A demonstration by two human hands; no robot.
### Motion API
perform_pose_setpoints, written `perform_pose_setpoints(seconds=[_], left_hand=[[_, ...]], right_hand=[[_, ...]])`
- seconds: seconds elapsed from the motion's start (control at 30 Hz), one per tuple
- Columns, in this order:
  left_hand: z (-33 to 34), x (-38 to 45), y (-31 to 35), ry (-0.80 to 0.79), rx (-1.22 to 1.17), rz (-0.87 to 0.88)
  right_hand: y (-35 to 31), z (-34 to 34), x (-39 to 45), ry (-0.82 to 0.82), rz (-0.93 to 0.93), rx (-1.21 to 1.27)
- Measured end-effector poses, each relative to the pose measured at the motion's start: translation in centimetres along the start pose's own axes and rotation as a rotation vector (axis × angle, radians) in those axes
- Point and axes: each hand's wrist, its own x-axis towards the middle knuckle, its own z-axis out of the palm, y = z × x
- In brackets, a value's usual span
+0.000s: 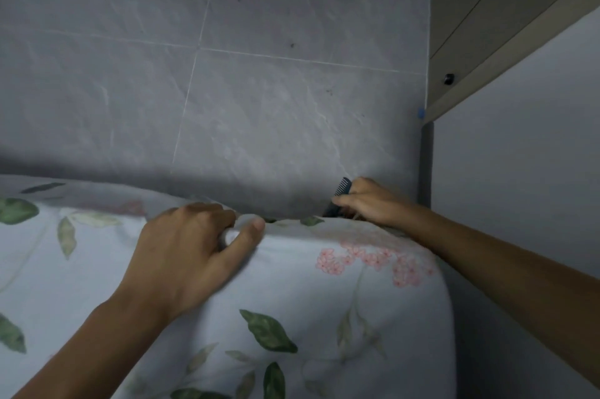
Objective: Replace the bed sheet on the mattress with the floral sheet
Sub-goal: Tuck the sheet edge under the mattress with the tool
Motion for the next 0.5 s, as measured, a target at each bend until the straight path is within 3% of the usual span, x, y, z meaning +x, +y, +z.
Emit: perform_pose_setpoints(seconds=[0.07, 0.17, 0.33, 0.4, 0.5], left_hand=[[0.4, 0.2, -0.1, -0.018, 0.000, 0.000], [1.3, 0.7, -0.4, -0.040, 0.010, -0.006], [0.1, 1.5, -2.4, -0.144, -0.139, 0.015], [-1.9, 0.6, -5.9, -0.055, -0.051, 0.018], [-4.8, -2.1, -14.2, 0.097, 0.153, -0.226]], right_hand=[[-0.3, -1.2, -0.3, 0.068, -0.058, 0.071], [-3.2, -2.6, -0.2, 0.007, -0.066, 0.199], [-10.3, -1.4, -0.8, 0.048, -0.137, 0.293], [-12.8, 1.3, -2.0, 0.049, -0.169, 0.228], [-16.4, 5.8, -4.2, 0.152, -0.353, -0.048]])
